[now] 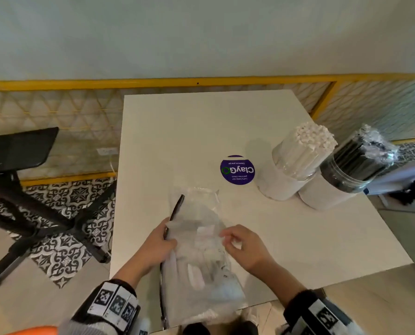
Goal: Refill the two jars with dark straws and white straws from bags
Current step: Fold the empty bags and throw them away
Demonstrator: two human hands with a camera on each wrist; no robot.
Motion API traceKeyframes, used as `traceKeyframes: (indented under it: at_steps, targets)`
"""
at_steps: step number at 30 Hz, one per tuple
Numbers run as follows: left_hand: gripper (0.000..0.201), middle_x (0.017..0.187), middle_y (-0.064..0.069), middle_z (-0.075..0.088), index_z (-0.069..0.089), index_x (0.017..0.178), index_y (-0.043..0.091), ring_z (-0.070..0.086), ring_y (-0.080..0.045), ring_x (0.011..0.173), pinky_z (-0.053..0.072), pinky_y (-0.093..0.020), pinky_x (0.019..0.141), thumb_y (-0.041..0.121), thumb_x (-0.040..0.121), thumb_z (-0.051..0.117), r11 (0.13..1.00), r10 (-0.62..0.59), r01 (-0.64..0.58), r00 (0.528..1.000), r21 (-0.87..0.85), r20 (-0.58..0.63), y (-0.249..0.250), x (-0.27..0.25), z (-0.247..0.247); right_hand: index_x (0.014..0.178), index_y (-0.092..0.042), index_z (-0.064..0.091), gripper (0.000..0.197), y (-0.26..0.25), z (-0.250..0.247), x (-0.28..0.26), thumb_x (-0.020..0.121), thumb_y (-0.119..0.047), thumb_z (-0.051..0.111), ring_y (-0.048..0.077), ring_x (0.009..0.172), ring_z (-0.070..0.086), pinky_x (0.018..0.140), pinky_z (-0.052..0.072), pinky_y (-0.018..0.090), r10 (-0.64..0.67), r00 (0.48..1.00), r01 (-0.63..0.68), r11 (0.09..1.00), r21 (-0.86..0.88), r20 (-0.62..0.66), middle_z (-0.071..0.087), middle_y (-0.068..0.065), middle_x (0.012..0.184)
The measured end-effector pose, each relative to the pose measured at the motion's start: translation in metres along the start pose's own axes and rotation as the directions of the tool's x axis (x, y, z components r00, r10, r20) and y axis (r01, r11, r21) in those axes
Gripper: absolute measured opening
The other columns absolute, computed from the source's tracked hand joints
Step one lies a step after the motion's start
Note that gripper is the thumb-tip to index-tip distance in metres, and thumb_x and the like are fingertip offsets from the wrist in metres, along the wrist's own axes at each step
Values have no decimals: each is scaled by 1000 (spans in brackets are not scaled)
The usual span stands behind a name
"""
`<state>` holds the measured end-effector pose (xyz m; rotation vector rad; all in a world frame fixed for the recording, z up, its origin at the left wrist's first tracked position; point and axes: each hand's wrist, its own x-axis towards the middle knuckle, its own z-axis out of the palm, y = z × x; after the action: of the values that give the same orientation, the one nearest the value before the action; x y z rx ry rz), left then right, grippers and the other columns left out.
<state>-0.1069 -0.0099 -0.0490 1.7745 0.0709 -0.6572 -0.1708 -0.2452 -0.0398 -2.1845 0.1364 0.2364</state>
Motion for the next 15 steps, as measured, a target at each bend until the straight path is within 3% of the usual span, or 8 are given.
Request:
traceKeyframes:
  at_steps: [2,4,6,8,10,12,14,15]
  targets:
    - [56,96,2,74,65,108,33,70,-15,90,59,-33,75,-11,77,50,997,38,-36,999,-65,27,13,-7,8,112,-39,55,42,14,-25,-7,76,-35,76,8,93,57,85,45,25,198,979,-193,975,107,-40,58,-6,102]
    - [40,86,7,76,75,88,37,71,-10,80,56,-23,65,4,69,63,985,104,-95,993,-141,57,31,-14,21,135,-34,35,86,22,-49,-16,63,-51,79,12,104,55,88,45,24,354,925,-376,909,181,139,52,-3,116]
    - [26,85,7,75,77,86,36,68,-7,78,55,-22,66,23,65,71,973,175,-148,974,-177,147,47,-18,40,144,-38,16,106,23,-70,-27,59,-51,78,13,110,59,90,48,24,331,887,-429,850,306,324,53,-2,124]
    - [21,85,8,75,78,83,33,69,-6,80,55,-22,68,16,72,73,965,229,-191,949,-180,216,57,-16,62,139,-40,25,84,27,-82,-39,71,-34,75,17,104,65,82,54,28,234,892,-403,801,444,387,62,3,120]
    - [26,85,8,75,79,80,27,69,-7,82,53,-21,71,3,77,70,956,282,-249,927,-157,247,67,-10,88,137,-37,39,67,38,-93,-49,82,-15,70,20,96,68,74,54,31,203,922,-362,753,549,330,67,7,115]
    - [18,90,7,75,78,79,26,69,-10,88,52,-22,77,15,66,73,940,338,-310,902,-143,267,80,-6,117,129,-25,53,51,49,-107,-61,86,-2,65,16,81,68,69,52,29,215,950,-311,679,666,225,72,6,98]
    - [14,94,6,74,77,72,26,68,-15,92,51,-24,81,20,62,70,924,383,-358,870,-139,310,90,-3,149,101,-11,66,29,61,-128,-76,88,11,51,6,54,63,52,49,18,249,958,-261,556,789,141,68,-1,63]
    - [11,95,4,73,76,69,23,67,-18,93,51,-27,82,20,65,67,917,397,-380,857,-119,329,94,-1,165,82,-10,70,35,67,-140,-86,88,12,45,5,44,58,46,46,16,251,957,-252,481,840,144,63,-3,51]
